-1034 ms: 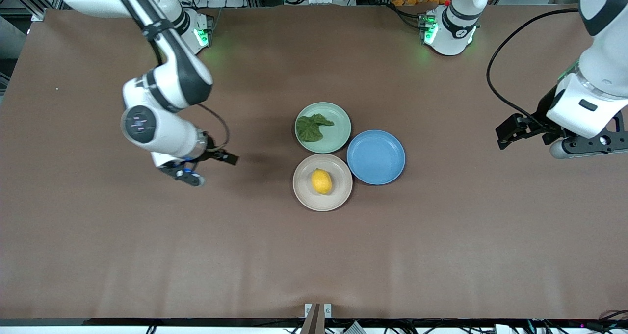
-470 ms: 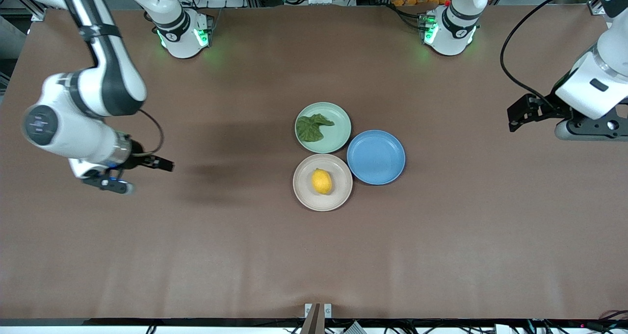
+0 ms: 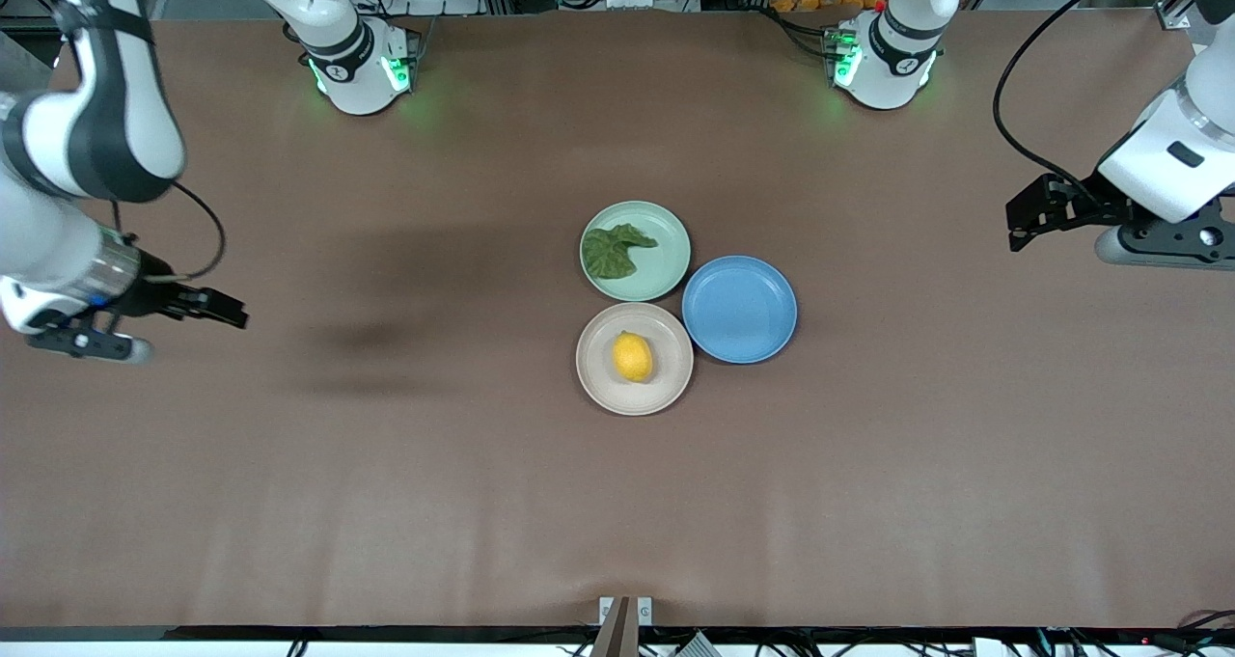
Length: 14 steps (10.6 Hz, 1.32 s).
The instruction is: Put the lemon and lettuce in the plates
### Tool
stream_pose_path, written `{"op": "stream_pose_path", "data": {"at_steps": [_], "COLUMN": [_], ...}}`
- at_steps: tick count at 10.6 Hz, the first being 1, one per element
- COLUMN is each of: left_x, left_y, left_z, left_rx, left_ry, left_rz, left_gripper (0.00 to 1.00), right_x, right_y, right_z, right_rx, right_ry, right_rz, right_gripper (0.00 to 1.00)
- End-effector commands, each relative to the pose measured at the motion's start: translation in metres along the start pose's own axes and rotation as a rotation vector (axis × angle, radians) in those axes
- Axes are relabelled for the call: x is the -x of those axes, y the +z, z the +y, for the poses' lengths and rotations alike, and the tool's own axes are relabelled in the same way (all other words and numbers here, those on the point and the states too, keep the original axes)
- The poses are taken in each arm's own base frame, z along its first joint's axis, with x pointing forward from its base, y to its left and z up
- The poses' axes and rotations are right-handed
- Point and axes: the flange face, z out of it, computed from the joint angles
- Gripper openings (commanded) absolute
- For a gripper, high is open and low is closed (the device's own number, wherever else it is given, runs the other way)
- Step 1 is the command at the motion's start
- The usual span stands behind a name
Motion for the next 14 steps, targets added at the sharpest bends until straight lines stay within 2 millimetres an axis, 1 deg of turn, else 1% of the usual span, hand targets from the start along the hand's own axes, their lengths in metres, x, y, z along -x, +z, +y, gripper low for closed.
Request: {"op": "stream_pose_path", "data": {"at_steps": [1, 2, 3, 4, 5, 6, 8, 10, 11, 12, 13, 14], "left_x": [0.012, 0.012, 0.013, 0.015, 0.016, 0.019, 0.022, 0.021, 0.021, 0.021, 0.021, 0.021], "left_y": [-0.014, -0.013, -0.014, -0.014, -0.012, -0.010, -0.009, -0.009, -0.009, -0.010, -0.010, -0.009], "left_z": [-0.017, -0.019, -0.019, -0.023, -0.019, -0.018, -0.014, -0.016, -0.017, -0.017, -0.020, -0.019], "left_rx": [0.025, 0.052, 0.064, 0.082, 0.092, 0.094, 0.091, 0.086, 0.084, 0.088, 0.084, 0.083], "left_ry": [-0.010, -0.020, -0.027, -0.037, -0.041, -0.040, -0.033, -0.030, -0.032, -0.030, -0.036, -0.035], "left_rz": [0.005, 0.001, 0.002, -0.009, -0.025, -0.051, -0.070, -0.069, -0.069, -0.068, -0.068, -0.069], "left_gripper": [1.00, 1.00, 1.00, 1.00, 1.00, 1.00, 1.00, 1.00, 1.00, 1.00, 1.00, 1.00], "right_x": [0.013, 0.015, 0.018, 0.021, 0.023, 0.026, 0.032, 0.043, 0.046, 0.047, 0.047, 0.049], "right_y": [-0.057, -0.078, -0.097, -0.116, -0.136, -0.155, -0.184, -0.206, -0.212, -0.215, -0.227, -0.231], "right_z": [0.016, 0.017, 0.024, 0.027, 0.032, 0.031, 0.032, 0.031, 0.034, 0.031, 0.030, 0.030], "right_rx": [0.009, 0.009, 0.010, 0.010, 0.025, 0.036, 0.050, 0.049, 0.047, 0.048, 0.044, 0.043], "right_ry": [-0.012, -0.009, 0.002, 0.008, 0.013, 0.010, 0.017, 0.018, 0.023, 0.017, 0.015, 0.016], "right_rz": [-0.016, -0.023, -0.023, -0.026, -0.022, -0.025, -0.021, 0.012, 0.023, 0.029, 0.054, 0.063], "right_gripper": [1.00, 1.00, 1.00, 1.00, 1.00, 1.00, 1.00, 1.00, 1.00, 1.00, 1.00, 1.00]}}
